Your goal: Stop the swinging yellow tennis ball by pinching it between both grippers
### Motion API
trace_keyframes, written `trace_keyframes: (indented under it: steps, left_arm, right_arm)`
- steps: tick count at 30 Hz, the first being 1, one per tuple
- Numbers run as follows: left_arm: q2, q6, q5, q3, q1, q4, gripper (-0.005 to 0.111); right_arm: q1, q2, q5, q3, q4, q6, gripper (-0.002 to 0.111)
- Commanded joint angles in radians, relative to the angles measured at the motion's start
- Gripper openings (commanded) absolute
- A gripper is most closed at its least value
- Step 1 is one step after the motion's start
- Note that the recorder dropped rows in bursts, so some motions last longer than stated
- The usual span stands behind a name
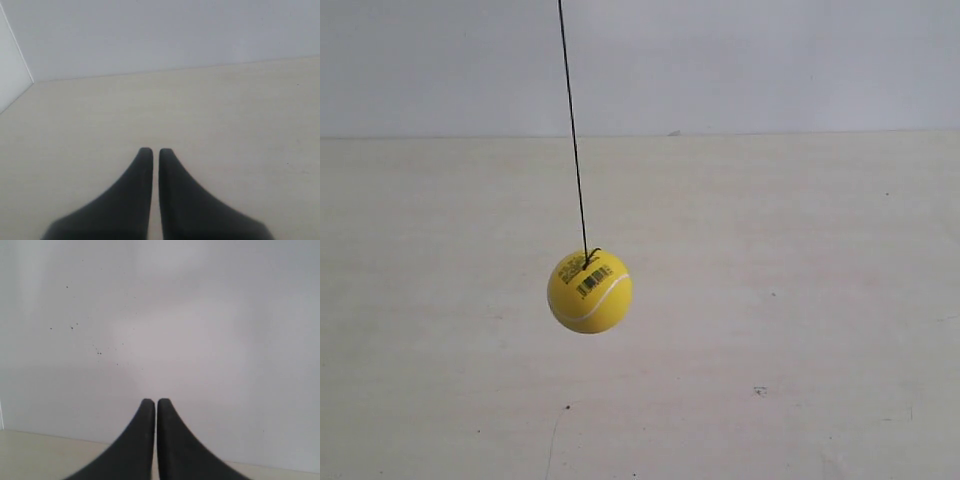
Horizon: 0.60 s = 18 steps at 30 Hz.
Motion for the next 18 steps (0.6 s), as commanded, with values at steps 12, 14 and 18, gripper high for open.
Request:
trace_keyframes:
  steps: [12, 14, 18]
  left_arm:
    - [-0.003, -0.009, -0.003, 0.004, 0.001, 0.002, 0.005]
    - [-0.003, -0.009, -0.003, 0.004, 0.001, 0.002, 0.005]
    - [-0.003, -0.009, -0.003, 0.004, 0.001, 0.002, 0.005]
  right_arm:
    - [-0.041, -0.047, -0.011, 0.046, -0.044, -0.287, 0.0]
    - [-0.09, -0.047, -0.012, 0.051, -0.056, -0.289, 0.0]
    - [-0.214, -0.047, -0.028, 0.057, -0.058, -0.267, 0.0]
